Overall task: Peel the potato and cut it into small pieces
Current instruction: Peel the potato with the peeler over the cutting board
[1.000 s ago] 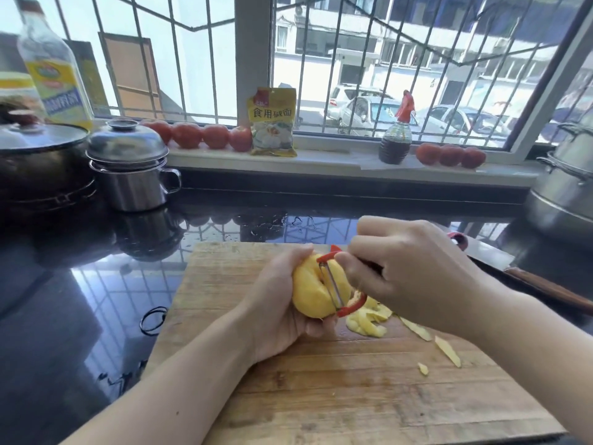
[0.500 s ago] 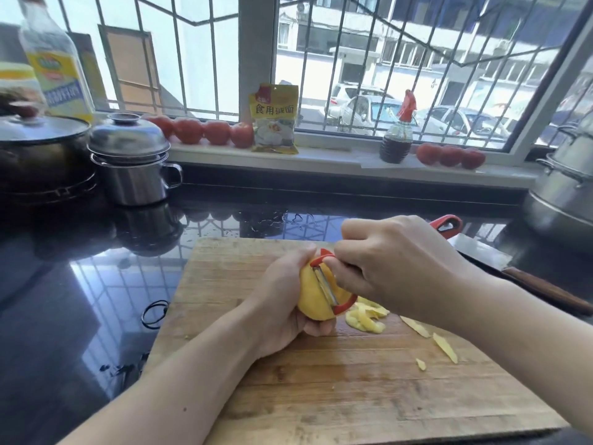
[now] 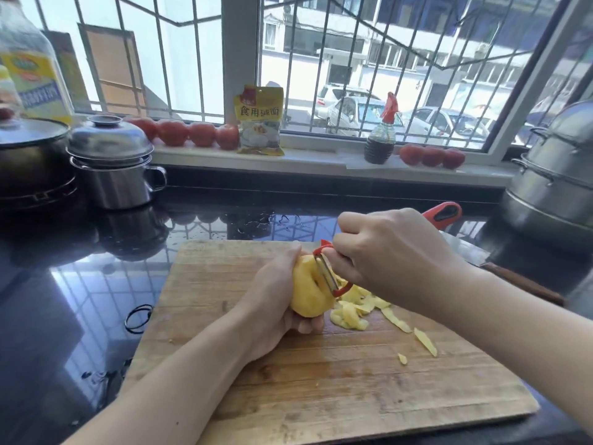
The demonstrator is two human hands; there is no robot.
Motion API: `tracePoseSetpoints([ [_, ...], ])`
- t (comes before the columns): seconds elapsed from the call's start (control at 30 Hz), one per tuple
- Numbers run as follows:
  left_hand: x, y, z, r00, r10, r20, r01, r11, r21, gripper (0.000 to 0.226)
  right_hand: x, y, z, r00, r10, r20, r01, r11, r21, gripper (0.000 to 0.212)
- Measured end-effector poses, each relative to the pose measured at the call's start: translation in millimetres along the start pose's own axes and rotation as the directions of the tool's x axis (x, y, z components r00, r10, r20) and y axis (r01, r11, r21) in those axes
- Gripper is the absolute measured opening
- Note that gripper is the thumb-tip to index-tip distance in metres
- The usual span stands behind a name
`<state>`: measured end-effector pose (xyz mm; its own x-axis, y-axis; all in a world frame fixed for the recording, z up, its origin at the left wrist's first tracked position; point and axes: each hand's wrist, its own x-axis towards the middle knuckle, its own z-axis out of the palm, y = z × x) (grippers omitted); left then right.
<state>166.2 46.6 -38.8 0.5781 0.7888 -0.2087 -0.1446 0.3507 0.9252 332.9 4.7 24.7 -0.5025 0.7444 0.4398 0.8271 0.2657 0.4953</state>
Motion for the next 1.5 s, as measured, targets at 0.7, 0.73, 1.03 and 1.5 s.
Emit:
tracePoseSetpoints([
  [0.7,6.0,4.2,-15.9,0.982,-0.167,0.085,0.182,0.958,-0.222,0.063,-23.0,17.0,10.1,0.969,0.242,0.052,-0.243,0.899,0.364,0.051],
  [0.73,6.0,3.7,-15.5,0.983,-0.163,0.088,0.178,0.961,-0.210,0.062,-22.5,16.0,9.2,0.974,0.218,0.063,-0.226,0.909,0.351,0.051],
  [1.03,10.7,-1.4,-15.3,0.985,-0.072,0.159,0.120,0.942,-0.315,0.045,-18.8,8.1,2.7,0.889,0.444,0.115,-0.455,0.824,0.338,0.050],
  [1.5,13.9,-2.7,-18.7,0.981,0.107,0.162,-0.016,0.876,-0.481,0.030,-10.2,-43.4,-11.0,0.584,0.411,0.700,-0.802,0.157,0.577,0.030],
])
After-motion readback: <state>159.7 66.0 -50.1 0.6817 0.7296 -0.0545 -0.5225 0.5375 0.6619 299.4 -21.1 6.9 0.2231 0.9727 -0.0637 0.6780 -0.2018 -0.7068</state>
